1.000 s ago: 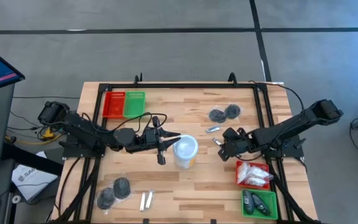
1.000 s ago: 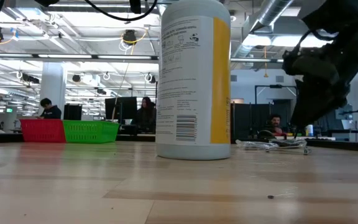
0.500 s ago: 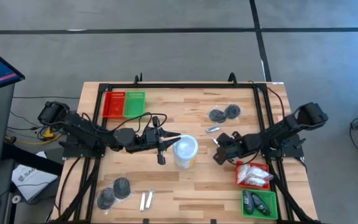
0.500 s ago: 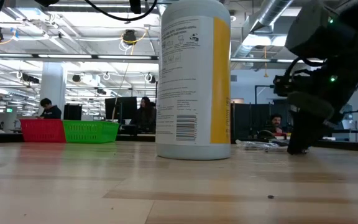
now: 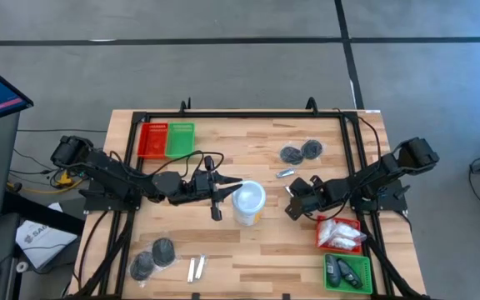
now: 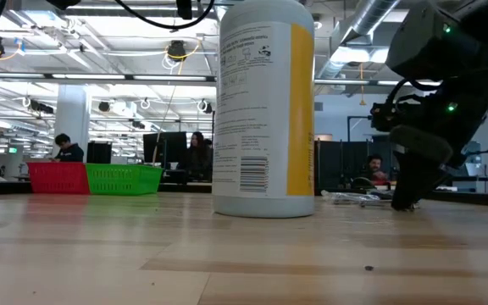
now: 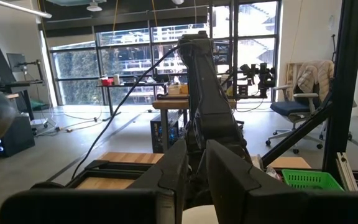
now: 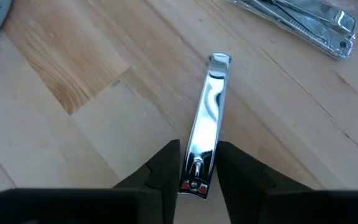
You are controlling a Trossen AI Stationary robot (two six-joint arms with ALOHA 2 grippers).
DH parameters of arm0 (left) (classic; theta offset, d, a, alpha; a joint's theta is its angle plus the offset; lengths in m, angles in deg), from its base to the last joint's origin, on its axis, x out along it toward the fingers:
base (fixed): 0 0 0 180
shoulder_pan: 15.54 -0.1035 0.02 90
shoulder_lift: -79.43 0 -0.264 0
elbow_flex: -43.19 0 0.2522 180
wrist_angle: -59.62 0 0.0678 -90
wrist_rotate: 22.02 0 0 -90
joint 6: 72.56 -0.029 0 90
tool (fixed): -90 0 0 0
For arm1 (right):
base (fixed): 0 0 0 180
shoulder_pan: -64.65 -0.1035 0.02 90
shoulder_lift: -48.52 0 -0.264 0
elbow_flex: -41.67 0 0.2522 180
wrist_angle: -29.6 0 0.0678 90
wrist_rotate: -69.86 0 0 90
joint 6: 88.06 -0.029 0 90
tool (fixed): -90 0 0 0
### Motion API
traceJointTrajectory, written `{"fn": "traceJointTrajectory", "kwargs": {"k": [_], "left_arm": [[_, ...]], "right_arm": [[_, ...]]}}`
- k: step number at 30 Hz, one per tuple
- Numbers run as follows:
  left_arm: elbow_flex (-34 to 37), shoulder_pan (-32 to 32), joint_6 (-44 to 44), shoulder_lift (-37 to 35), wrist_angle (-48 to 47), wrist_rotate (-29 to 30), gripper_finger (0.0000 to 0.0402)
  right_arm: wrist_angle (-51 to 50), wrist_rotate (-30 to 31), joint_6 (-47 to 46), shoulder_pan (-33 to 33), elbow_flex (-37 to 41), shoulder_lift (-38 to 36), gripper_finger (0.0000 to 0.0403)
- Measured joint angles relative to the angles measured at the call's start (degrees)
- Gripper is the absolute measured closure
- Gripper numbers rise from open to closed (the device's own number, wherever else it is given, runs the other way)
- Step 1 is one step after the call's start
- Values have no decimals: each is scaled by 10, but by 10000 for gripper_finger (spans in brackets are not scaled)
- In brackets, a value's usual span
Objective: Pick & Place Travel size toiletries
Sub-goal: Put the silver nail clipper into the top red basket
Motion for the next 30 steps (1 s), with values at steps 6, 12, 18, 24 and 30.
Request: {"fn": "traceJointTrajectory", "kwargs": {"k": [6,12,18,24,30], "left_arm": [[0,0,0,0,0,0,348],[0,0,0,0,0,0,348],[0,0,0,0,0,0,348],[0,0,0,0,0,0,348],[0,0,0,0,0,0,348]], "right_arm": [[0,-2,19,0,0,0,361],[-31,-14,27,0,-19,1,361],[-99,-17,63,0,-69,4,361],[-138,11,114,9,-119,3,361],[-214,54,145,22,-177,-7,361]]}}
